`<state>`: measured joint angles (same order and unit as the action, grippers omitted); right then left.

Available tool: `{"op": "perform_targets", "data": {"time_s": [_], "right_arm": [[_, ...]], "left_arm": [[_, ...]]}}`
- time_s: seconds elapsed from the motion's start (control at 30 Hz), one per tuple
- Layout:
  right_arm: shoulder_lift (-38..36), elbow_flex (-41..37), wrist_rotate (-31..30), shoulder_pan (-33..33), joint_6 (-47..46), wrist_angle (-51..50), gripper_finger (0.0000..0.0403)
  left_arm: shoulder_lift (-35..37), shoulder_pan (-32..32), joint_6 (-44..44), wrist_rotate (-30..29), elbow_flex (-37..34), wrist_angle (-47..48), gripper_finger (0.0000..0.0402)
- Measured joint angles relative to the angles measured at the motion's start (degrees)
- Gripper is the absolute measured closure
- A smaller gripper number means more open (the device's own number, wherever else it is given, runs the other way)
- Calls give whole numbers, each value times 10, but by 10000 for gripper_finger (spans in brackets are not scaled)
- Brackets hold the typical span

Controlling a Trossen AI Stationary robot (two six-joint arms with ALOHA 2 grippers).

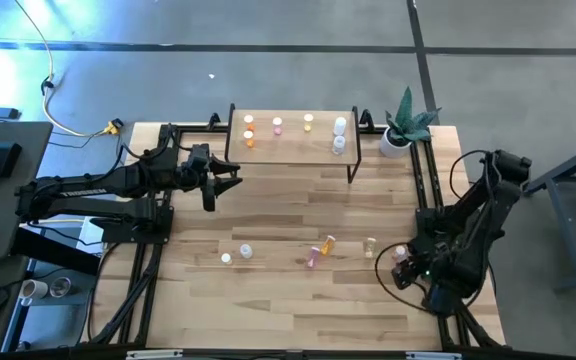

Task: Pick and place medicine bottles onto shelf by color
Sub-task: Put the right pink pill bottle on the shelf aligned with the other pink pill bottle

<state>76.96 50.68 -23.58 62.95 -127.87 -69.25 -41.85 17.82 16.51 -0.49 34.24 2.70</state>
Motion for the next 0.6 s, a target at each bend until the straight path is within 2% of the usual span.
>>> {"op": "perform_targets", "data": {"time_s": [0.6], "right_arm": [[193,0,-4,27,-22,20,204]], "left_arm": [[0,0,20,0,0,0,206]]}}
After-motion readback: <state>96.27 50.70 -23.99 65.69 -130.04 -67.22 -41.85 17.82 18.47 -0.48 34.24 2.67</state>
